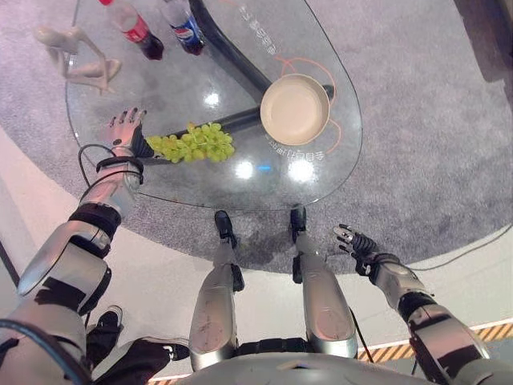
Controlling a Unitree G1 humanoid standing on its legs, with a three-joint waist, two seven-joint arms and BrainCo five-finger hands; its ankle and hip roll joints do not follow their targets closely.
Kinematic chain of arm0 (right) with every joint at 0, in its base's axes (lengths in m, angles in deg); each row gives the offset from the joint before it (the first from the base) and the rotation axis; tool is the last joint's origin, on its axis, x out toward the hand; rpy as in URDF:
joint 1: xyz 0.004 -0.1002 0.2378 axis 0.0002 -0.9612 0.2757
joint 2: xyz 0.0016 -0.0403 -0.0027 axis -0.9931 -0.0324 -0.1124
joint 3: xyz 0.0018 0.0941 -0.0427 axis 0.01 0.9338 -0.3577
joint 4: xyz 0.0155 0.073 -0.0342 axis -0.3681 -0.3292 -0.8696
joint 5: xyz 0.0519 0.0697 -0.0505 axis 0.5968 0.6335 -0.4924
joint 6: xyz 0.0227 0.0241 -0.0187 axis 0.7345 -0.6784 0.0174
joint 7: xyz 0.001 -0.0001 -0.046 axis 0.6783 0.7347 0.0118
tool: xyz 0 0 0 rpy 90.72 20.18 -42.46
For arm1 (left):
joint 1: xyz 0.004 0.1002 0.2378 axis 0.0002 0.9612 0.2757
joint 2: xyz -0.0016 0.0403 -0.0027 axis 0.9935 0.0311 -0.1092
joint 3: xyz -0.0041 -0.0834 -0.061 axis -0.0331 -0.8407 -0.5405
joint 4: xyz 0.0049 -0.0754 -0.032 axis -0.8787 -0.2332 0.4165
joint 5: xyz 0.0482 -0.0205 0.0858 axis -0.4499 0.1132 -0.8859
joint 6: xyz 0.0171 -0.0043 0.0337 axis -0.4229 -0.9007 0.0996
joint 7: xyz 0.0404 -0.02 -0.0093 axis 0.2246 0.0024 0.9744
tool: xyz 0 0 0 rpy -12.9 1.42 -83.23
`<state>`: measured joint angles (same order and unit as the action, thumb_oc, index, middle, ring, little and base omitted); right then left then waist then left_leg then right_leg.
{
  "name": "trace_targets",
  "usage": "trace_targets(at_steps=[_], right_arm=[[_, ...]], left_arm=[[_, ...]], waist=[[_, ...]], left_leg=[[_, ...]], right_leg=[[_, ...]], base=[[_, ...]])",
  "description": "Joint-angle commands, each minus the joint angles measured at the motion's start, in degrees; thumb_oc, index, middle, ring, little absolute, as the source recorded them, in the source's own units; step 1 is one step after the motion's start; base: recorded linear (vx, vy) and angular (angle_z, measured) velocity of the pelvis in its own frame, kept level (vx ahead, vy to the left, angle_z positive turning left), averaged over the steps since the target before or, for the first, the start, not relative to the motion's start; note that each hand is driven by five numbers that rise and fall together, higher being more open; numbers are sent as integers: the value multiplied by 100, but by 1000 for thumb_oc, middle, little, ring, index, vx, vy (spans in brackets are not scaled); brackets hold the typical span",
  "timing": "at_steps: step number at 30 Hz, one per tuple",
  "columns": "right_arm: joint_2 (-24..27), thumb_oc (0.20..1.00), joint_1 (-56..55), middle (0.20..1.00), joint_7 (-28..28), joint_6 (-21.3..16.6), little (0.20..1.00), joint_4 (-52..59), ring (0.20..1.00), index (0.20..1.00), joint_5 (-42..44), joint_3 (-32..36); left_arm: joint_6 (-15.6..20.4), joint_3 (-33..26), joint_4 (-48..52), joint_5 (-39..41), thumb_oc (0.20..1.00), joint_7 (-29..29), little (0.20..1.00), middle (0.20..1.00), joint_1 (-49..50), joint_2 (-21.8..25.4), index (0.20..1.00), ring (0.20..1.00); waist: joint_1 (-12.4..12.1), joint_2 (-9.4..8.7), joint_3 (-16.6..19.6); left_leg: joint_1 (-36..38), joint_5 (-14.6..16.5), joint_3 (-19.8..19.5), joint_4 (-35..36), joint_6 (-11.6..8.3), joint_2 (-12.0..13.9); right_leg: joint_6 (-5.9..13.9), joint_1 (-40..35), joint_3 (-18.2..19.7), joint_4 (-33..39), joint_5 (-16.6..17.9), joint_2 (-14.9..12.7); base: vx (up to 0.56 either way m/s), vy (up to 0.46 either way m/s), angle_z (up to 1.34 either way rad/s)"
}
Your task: Pick up fruits into the plate
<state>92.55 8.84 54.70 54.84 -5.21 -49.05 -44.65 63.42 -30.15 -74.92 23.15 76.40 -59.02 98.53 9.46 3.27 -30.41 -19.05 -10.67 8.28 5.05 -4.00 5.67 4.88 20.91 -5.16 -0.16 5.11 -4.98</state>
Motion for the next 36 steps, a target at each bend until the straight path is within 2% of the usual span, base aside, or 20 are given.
trace_targets(at_steps=[1, 12, 18, 23, 26, 30, 31, 32, 36], right_arm=[[-53, 1000, -270, 1000, 80, -163, 1000, 378, 1000, 1000, 361, 8], [-100, 1000, -122, 1000, 95, -212, 1000, 437, 1000, 1000, 949, -59], [-179, 1000, -122, 1000, 136, -268, 1000, 582, 1000, 1000, 1153, -105], [-235, 1000, -77, 1000, 150, -295, 1000, 673, 1000, 1000, 1275, -68], [-259, 1000, 13, 1000, 192, -313, 1000, 721, 1000, 1000, 1406, -66], [-286, 1000, 68, 1000, 179, -350, 1000, 839, 1000, 1000, 1495, -53], [-298, 1000, 72, 1000, 184, -357, 1000, 866, 1000, 1000, 1519, -70], [-309, 1000, 76, 1000, 177, -366, 1000, 886, 1000, 1000, 1550, -78], [-368, 1000, 93, 1000, 177, -376, 1000, 923, 1000, 1000, 1591, -76]], left_arm=[[-182, -53, -359, -436, 1000, -99, 1000, 1000, -503, 326, 1000, 1000], [-404, 584, -1166, -951, 1000, -170, 1000, 1000, -1211, -20, 1000, 1000], [-491, 854, -1501, -876, 1000, -520, 1000, 1000, -1359, -240, 1000, 1000], [-550, 1004, -1526, -1009, 1000, -653, 1000, 1000, -1328, -431, 1000, 1000], [-669, 1075, -1578, -1115, 1000, -637, 1000, 1000, -1303, -524, 1000, 1000], [-1074, 1098, -1659, -1023, 1000, -423, 1000, 1000, -1294, -625, 1000, 1000], [-1115, 1083, -1674, -1047, 533, -404, 533, 533, -1300, -642, 533, 533], [-1072, 1074, -1722, -1107, 200, -365, 200, 200, -1317, -649, 200, 200], [-1014, 1039, -1852, -1281, 200, -318, 200, 200, -1341, -706, 200, 200]], waist=[[139, -304, 62], [313, -508, 62], [421, -671, 62], [454, -710, 62], [467, -710, 62], [491, -722, 62], [495, -732, 62], [499, -746, 62], [511, -808, 62]], left_leg=[[-237, 439, 91, -473, 101, -294], [-1004, 355, 152, -833, -11, -158], [-1324, 353, 207, -930, -78, -81], [-1454, 321, 210, -891, -92, -70], [-1530, 305, 215, -880, -104, -73], [-1617, 290, 227, -872, -134, -71], [-1632, 288, 234, -869, -138, -67], [-1640, 284, 239, -853, -142, -66], [-1664, 276, 232, -815, -150, -58]], right_leg=[[-6, 655, 364, -643, 98, 251], [-61, 1439, 376, -1007, 97, 403], [-54, 1770, 393, -1065, 128, 444], [-61, 1911, 405, -1020, 197, 469], [-61, 1992, 411, -1000, 227, 476], [-54, 2066, 436, -963, 253, 473], [-52, 2082, 440, -958, 258, 474], [-54, 2090, 447, -943, 262, 481], [-44, 2109, 447, -887, 308, 483]], base=[[-45, -41, -11], [-32, -32, -7], [-34, -39, -3], [-22, -15, -1], [0, 0, 0], [-30, 6, 1], [-39, -14, 2], [-33, -20, 0], [-25, -20, 0]])
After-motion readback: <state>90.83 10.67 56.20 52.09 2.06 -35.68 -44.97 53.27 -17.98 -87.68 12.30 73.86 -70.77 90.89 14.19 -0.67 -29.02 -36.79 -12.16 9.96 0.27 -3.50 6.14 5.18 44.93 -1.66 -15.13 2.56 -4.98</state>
